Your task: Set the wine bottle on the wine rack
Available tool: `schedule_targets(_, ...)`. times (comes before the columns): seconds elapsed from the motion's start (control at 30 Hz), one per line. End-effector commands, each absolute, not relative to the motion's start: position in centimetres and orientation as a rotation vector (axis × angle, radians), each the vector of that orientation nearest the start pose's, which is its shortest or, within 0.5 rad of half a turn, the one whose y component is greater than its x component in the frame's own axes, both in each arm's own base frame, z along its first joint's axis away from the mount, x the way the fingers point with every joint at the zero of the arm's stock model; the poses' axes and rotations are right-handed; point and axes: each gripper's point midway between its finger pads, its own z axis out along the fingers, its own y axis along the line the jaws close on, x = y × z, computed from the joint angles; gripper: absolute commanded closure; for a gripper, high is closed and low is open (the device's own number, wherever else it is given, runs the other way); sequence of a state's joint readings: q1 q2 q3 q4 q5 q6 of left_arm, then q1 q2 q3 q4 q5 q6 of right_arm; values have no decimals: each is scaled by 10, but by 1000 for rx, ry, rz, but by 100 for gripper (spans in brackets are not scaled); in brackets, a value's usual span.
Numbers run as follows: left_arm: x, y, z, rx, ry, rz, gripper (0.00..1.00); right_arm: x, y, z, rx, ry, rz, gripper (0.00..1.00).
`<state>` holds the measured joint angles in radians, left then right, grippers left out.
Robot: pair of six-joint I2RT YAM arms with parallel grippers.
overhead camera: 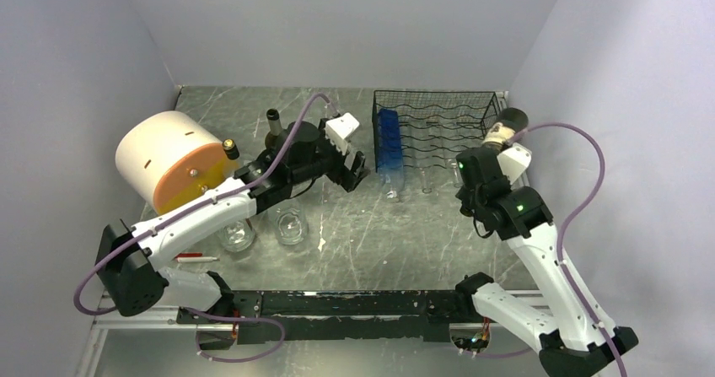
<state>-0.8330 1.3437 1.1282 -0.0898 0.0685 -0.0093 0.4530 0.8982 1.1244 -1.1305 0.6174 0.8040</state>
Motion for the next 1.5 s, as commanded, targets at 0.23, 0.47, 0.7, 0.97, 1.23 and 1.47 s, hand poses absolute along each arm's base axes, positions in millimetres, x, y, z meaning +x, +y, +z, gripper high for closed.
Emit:
schedule_targets(0.23, 248, -342, 284, 803, 1728, -895, 8, 217, 6, 191, 924, 2046, -126, 100)
schedule_targets(0.47, 228, -350, 293, 845, 1666, -1029, 8, 227, 27, 154, 923, 2160, -6, 100)
schedule_targets(0.7, 223, -348, 289, 881, 1677, -1020, 9, 251, 45, 151, 794, 2243, 220, 100)
schedule_targets(0.97, 208, -350, 293, 940, 1627, -1096, 10, 269, 29, 154, 617, 2304, 220, 100)
schedule_targets(1.23, 209, -342, 303, 900, 1627, -1065, 9, 274, 11, 154, 492, 2331, 146, 100)
schedule_targets(1.47, 200, -333, 309, 898, 1612, -1069, 9, 292, 2, 166, 374, 2272, 119, 100)
